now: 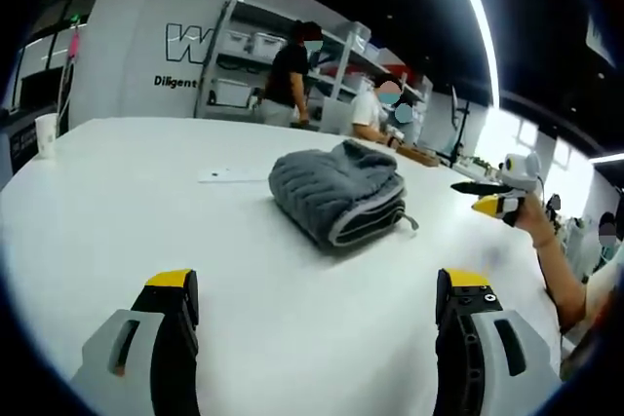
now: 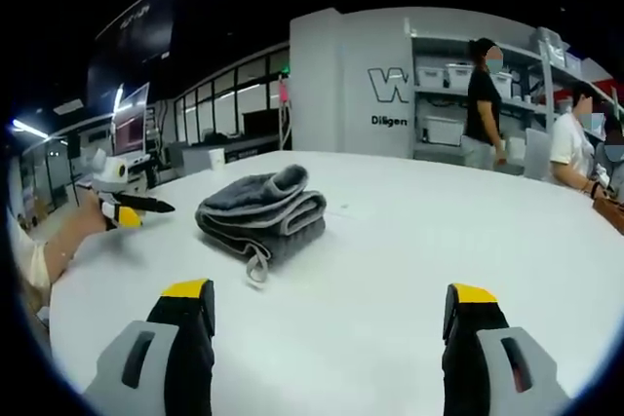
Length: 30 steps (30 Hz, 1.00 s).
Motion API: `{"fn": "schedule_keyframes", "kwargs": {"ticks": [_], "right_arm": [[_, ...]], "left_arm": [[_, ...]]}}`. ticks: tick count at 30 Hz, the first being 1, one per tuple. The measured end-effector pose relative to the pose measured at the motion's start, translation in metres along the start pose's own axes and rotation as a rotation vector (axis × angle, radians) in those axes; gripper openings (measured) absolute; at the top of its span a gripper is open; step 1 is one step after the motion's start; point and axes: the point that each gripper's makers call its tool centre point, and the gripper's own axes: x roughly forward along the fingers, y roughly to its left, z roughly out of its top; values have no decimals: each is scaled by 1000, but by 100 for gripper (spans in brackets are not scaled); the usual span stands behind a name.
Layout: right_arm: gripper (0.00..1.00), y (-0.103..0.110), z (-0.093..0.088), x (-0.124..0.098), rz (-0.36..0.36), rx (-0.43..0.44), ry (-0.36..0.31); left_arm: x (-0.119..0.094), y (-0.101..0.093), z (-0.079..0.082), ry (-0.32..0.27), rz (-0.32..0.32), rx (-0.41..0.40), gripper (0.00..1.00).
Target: Open the folded towel by lifting each exposed corner and separating the folded layers until the towel lies flat within the target outline without major curled edges
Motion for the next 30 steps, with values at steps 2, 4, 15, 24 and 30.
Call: {"fn": "schedule_keyframes", "kwargs": {"ticks": [2,4,15,24,30], "right_arm": [[98,-2,0,-1,-6,0,0],[98,-3,2,-2,-10,1,-5],[98,-5,1,-1,-13,5,-2],[98,-16,-7,0,-28,42,14],[98,-14,0,-3,-18,39,-15]], "left_arm": [[0,-1,-1,6,-3,1,99],[0,-2,-1,6,-3,5,99],[-11,0,11,-28,24,23,99],[-13,3,24,-50,73,57,99],[-10,3,37,-52,119,105,99]]}}
